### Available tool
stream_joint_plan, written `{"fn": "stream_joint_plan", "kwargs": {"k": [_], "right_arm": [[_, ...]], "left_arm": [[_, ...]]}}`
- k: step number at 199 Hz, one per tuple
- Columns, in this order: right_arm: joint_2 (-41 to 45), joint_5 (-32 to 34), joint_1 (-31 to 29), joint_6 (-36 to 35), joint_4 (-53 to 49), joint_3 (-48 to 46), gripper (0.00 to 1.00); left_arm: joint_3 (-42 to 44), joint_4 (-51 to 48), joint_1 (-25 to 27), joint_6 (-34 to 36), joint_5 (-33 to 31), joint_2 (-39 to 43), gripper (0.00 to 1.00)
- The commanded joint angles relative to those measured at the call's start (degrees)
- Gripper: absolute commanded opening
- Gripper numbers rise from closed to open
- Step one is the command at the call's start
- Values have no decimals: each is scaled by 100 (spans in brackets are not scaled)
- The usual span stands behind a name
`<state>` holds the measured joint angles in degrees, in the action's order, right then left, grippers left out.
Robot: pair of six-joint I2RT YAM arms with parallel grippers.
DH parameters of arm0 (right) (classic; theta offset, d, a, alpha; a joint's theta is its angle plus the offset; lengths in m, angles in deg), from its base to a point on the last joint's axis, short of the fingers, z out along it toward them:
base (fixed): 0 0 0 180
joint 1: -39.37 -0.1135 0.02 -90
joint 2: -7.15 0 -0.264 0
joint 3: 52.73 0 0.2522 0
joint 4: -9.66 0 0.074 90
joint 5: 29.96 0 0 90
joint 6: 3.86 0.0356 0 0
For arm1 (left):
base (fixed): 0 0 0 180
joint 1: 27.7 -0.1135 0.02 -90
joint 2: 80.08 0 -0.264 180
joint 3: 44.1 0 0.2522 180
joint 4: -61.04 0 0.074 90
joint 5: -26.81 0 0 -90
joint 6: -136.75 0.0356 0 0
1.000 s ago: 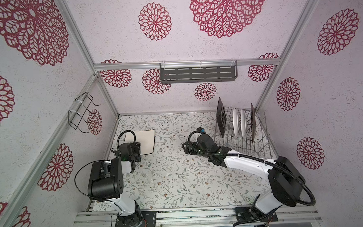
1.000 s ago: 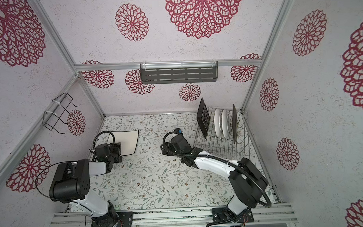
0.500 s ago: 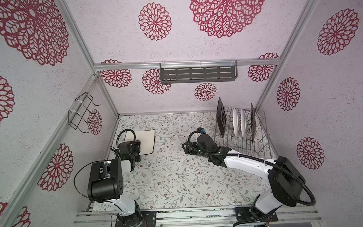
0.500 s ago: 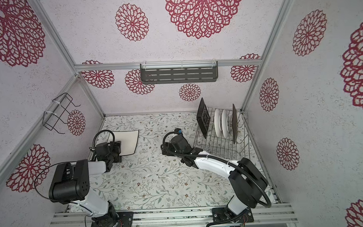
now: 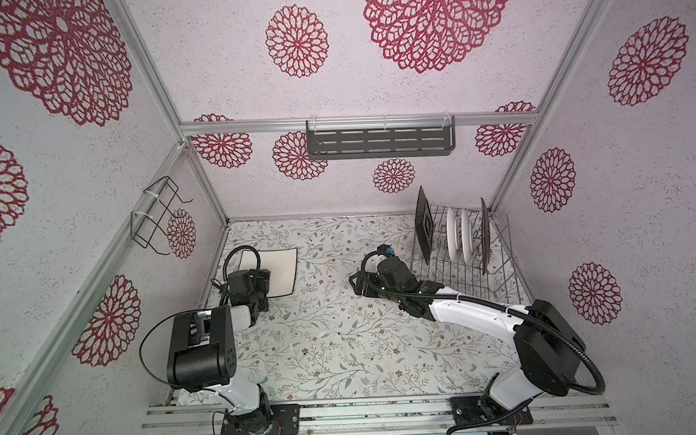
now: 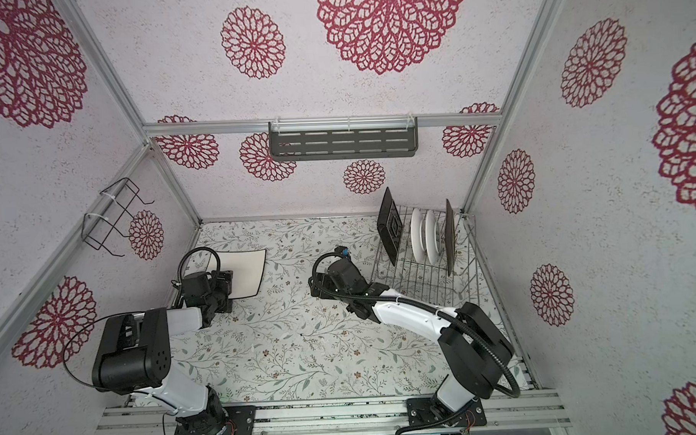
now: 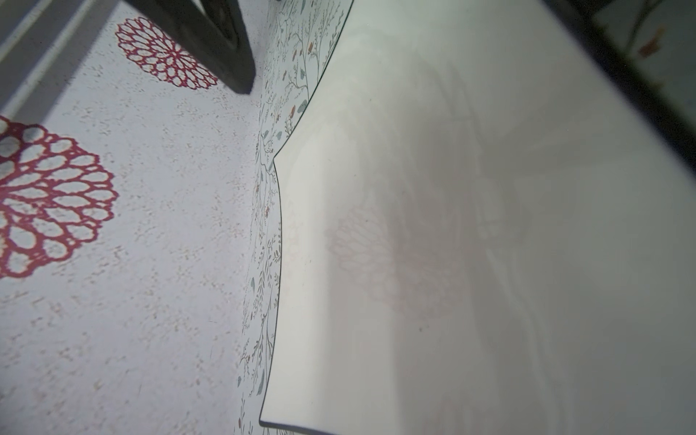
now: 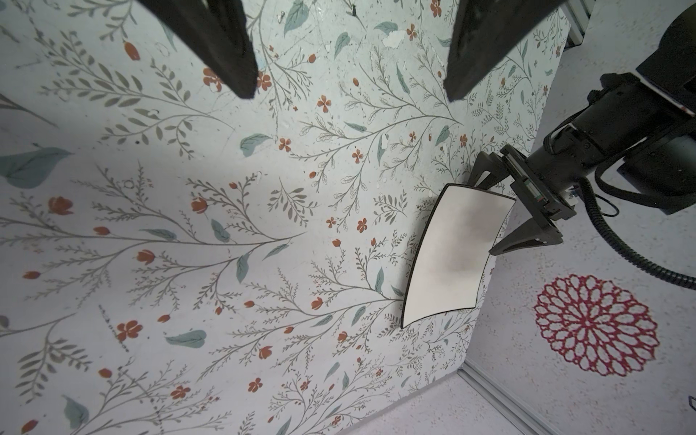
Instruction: Unload the plates from the dish rack
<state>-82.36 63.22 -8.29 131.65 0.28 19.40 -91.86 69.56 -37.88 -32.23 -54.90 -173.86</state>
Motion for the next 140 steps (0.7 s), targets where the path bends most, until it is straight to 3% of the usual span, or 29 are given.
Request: {"fn": "stream_joint_plan", "kwargs": {"k": [1, 140], "right_arm": [[311, 108, 44, -113, -16, 70, 82], [845, 338, 44, -61, 72, -434, 82]], "left_arm": [[-76, -169, -32, 128, -55, 57, 100], [78, -648, 1, 260, -170, 306, 97]]}}
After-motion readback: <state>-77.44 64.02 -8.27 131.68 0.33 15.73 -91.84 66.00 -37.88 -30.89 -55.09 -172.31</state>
